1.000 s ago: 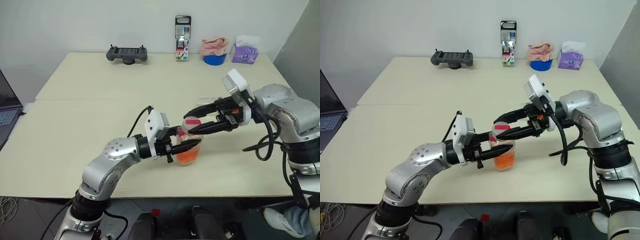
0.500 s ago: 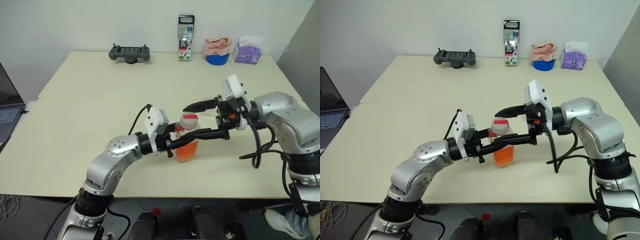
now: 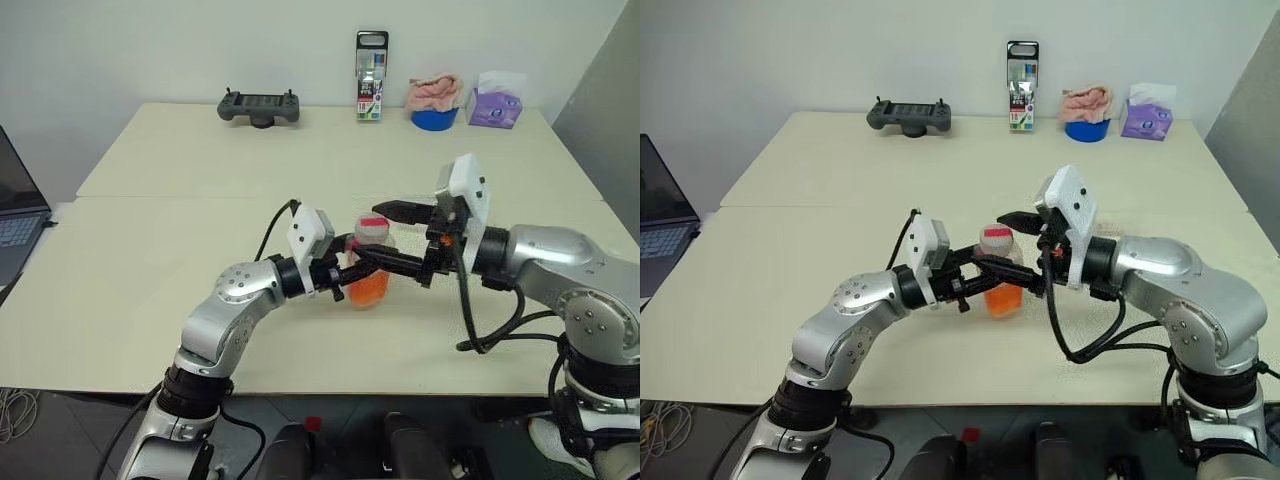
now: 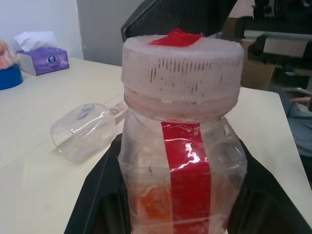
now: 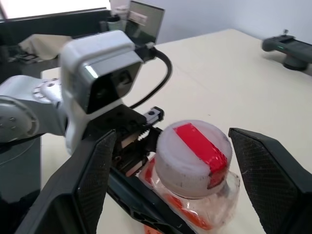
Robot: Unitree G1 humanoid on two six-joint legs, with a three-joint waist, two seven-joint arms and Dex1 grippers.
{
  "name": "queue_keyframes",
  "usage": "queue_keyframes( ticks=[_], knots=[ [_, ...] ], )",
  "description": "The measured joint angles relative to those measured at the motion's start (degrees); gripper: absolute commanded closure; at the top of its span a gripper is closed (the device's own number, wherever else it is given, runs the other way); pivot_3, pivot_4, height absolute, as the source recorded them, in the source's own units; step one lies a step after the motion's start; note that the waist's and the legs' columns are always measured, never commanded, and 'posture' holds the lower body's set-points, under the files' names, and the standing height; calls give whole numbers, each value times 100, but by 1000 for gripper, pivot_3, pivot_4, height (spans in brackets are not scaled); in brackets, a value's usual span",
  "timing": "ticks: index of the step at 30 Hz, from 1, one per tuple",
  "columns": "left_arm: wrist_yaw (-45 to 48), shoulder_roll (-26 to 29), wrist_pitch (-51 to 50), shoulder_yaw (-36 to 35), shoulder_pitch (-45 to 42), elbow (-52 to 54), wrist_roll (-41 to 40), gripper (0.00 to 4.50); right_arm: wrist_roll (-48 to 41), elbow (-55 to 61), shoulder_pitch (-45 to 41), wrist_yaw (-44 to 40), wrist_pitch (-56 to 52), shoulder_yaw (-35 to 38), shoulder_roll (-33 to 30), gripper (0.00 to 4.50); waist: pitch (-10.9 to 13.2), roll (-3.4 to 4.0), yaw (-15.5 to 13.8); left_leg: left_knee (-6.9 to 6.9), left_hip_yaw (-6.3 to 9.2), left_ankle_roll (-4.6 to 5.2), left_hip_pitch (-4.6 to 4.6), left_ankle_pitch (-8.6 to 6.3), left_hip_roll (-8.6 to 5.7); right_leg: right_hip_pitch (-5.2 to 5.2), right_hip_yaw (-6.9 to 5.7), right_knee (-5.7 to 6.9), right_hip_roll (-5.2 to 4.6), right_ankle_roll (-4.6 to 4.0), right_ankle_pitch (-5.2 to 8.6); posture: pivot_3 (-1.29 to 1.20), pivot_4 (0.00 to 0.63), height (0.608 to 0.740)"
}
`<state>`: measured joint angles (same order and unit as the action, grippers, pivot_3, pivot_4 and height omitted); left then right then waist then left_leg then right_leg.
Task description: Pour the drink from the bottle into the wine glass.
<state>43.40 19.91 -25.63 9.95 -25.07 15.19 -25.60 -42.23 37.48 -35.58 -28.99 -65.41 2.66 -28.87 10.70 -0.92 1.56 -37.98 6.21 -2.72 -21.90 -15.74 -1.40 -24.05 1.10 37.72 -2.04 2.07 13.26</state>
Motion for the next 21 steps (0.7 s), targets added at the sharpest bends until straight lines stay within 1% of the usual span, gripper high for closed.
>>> queue_keyframes(
  ticks=[2, 6, 9, 11, 12, 16, 17, 21],
  knots=[
    [7, -4, 9, 0, 0, -3, 16, 2679, -20, 103, -2, 377, -202, 10, 136, 566, 0, 0, 1, 0, 1, 0, 0, 0, 0, 0, -1, 0, 0, 0, 0, 0, 150, 740],
    [23, -10, 12, 0, 1, -4, 30, 2679, -95, 137, -56, 872, -439, 77, 384, 566, 0, 0, 4, 1, 0, 1, 0, 0, 1, 0, -1, 1, 2, 0, 0, 0, 150, 740],
    [30, -12, 12, 1, 4, -3, 42, 2679, -145, 158, -125, 1104, -523, 93, 457, 566, 0, 0, 6, 1, 2, 1, 0, 0, 1, 0, -2, 1, 3, 0, 0, 0, 150, 740],
    [31, -11, 12, 1, 5, -3, 56, 2679, -187, 161, -125, 1200, -554, 115, 477, 942, 0, 0, 9, 1, 1, 1, 0, 0, 1, 0, -1, 1, 3, 0, 0, 0, 150, 740],
    [27, -12, 12, 1, 7, -3, 63, 2679, -197, 163, -125, 1251, -570, 125, 488, 1212, 0, 0, 9, 1, 1, 2, 0, 0, 1, 0, -1, 1, 3, 0, 0, 0, 150, 740],
    [0, -17, 12, 2, 9, -4, 90, 2679, -310, 227, -125, 1278, -593, 57, 488, 2561, 0, 0, 11, 2, 3, 2, 0, 0, 2, 0, -3, 1, 4, 0, 0, 0, 150, 740],
    [-2, -17, 11, 11, 11, -4, 100, 2679, -310, 226, -133, 1275, -588, 32, 441, 2691, 0, 0, 11, 1, 2, 2, 0, 0, 1, 0, -2, 1, 4, 0, 0, 0, 150, 740],
    [-24, -15, 7, 37, 20, -9, 143, 2680, -289, 153, -185, 1191, -439, -156, 189, 2685, 0, 0, 12, 1, 1, 2, 1, 0, 1, 0, -1, 1, 5, 1, 1, 0, 150, 740]
  ],
)
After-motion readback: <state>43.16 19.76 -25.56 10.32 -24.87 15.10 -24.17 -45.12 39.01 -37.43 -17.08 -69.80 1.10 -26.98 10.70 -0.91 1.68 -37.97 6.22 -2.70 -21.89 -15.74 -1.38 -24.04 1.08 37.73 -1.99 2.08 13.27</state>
